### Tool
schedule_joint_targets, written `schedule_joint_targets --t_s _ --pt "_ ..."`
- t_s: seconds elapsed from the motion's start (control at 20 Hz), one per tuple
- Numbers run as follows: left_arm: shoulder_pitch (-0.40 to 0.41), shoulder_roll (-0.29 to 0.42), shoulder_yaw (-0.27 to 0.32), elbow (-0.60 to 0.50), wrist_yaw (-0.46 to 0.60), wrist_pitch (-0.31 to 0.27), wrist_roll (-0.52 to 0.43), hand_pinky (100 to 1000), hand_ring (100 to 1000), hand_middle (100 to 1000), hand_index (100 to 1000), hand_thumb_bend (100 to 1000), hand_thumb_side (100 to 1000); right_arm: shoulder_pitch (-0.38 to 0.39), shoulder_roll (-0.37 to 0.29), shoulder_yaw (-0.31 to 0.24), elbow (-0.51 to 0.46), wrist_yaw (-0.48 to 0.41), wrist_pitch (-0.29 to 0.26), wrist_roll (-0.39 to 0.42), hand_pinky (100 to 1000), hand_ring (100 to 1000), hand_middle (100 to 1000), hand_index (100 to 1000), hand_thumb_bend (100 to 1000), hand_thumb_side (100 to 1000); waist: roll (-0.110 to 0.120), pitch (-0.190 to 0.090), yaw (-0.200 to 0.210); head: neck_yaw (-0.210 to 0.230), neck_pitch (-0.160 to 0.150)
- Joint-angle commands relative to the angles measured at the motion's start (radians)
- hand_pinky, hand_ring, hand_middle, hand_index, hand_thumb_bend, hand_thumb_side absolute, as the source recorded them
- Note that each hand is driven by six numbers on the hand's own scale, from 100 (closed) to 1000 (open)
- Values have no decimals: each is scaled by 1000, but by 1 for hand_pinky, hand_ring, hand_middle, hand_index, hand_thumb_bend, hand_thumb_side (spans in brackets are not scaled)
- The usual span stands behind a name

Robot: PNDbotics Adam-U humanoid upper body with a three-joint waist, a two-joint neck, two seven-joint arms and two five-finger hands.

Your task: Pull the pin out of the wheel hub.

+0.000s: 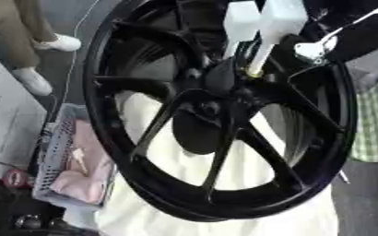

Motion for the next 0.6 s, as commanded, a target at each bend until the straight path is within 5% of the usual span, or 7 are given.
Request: schedule_joint_targets --t_s 0.05,0.6 --pt "-4 16 14 -15 -2 2 2 851 671 602 816 100 709 -7 -41 -41 -6 -25 1 -19 100 100 205 209 100 100 12 -30 -3 3 -12" --pt "4 19 22 -15 -7 -1 9 850 671 602 815 100 708 63 -95 -222 -6 -59 23 -160 100 100 185 203 100 100 20 -30 -21 14 -5"
